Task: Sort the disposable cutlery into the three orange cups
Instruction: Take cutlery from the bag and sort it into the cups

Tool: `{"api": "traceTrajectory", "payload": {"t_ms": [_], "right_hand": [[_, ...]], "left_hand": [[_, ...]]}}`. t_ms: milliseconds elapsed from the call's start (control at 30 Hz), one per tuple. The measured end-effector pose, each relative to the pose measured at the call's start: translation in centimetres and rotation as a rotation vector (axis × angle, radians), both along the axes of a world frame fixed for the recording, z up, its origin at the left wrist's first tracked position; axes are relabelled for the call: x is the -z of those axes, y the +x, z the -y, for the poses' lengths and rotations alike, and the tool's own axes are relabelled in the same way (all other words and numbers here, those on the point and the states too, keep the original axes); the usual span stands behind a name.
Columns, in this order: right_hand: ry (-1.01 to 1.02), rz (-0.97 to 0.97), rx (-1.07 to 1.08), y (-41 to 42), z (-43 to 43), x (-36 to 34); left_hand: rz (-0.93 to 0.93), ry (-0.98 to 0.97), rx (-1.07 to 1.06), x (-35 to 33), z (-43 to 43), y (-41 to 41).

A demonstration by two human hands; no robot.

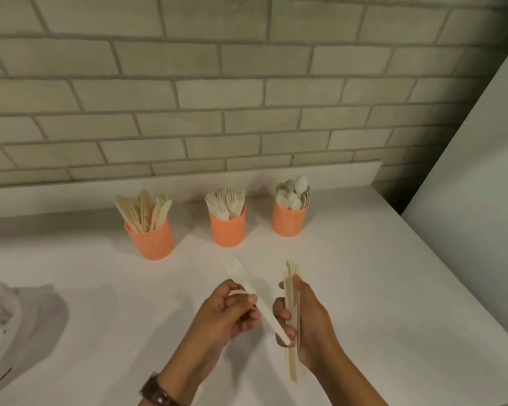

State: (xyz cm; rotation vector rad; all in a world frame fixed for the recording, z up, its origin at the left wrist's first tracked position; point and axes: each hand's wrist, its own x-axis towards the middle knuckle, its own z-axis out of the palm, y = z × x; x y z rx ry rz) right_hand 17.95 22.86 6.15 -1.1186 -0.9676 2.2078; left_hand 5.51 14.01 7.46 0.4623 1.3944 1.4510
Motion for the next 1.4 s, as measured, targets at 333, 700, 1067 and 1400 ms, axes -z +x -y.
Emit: {"api": "traceTrajectory", "payload": {"t_ms": [333, 700, 1067, 1400], "right_hand": [[0.104, -0.106, 0.005, 1.4, -5.7, 1.2], [0.265, -0.071, -0.037, 1.1, -6.5, 2.3], [1.389, 0.4, 0.135, 2.1, -5.9, 1.3], [2.207, 0.494, 0.187, 1.3, -6.0, -0.8]], "left_hand": [[-0.347, 0.141, -0.349, -4.1, -6.3, -9.3], [-1.026, 0.08, -0.538, -3.2, -15.0, -15.1], [-1.369, -0.471, -0.222, 0.6, -15.9, -15.1], [-1.129, -0.023, -0.341, -1.4, -9.4, -13.7]]}}
